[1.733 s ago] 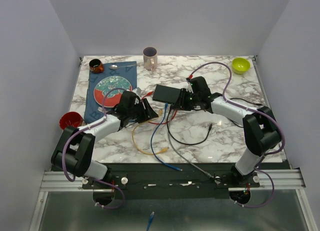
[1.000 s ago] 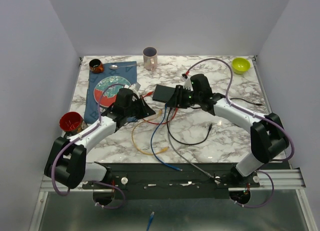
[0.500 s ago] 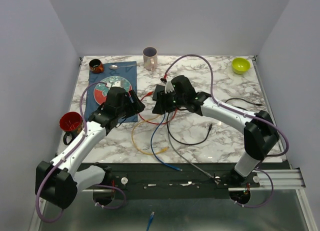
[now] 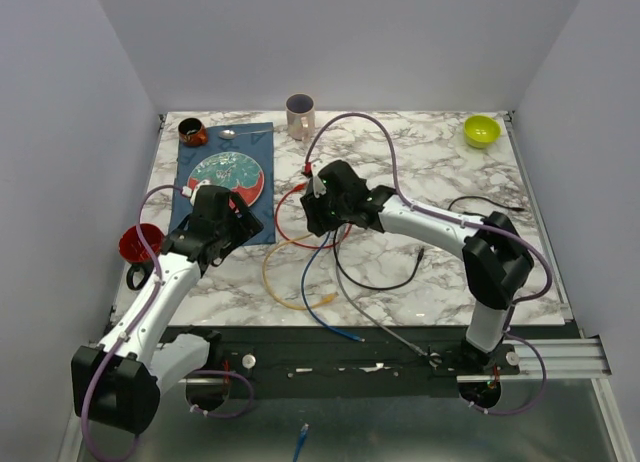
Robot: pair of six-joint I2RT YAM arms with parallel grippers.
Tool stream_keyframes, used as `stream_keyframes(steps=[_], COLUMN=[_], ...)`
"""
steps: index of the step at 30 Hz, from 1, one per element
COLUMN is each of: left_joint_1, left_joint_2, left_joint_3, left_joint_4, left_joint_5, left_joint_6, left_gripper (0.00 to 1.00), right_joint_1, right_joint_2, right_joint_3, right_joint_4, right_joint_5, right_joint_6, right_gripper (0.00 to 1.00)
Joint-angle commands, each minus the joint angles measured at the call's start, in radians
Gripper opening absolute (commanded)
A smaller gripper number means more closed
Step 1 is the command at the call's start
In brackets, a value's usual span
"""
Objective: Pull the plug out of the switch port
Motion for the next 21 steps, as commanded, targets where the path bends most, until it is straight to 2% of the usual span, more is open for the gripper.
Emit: stream_keyframes(steps=[1,10,16,19,21], left_joint_1=[0.026,0.058,0.064,0.067,0.067], left_joint_2=[-0.032,-0.055,-0.055,-0.062,-0.074], left_joint_3=[-0.037,-0.082,-0.116,-0.125,-0.125], left_joint_4=[-0.01,0.013,0.032,0.031,0.032], left_joint_5=[0.043,0.101,0.124,0.128,0.126], left_joint_6=[-0.013,-0.007,-0.013,-0.011,-0.01], left_gripper=[0.87,0.87,0.87,0.87,0.87], right_joint_1=[0.05,0.103,0.103,0.105,0.103], right_joint_2=[0.069,0.106,0.194,0.259,0.274], right_joint_3=[0.07,0.087,0.153,0.213,0.228], right_joint_4=[-0.044,-0.061,-0.069,-0.078,-0.078], right_joint_5=[0.092,0.127,0.213,0.247,0.256], right_joint_6=[-0.102,-0.133,-0.141,-0.138,-0.13], right_gripper=[0.62,0.64,0.65,0.61,0.56])
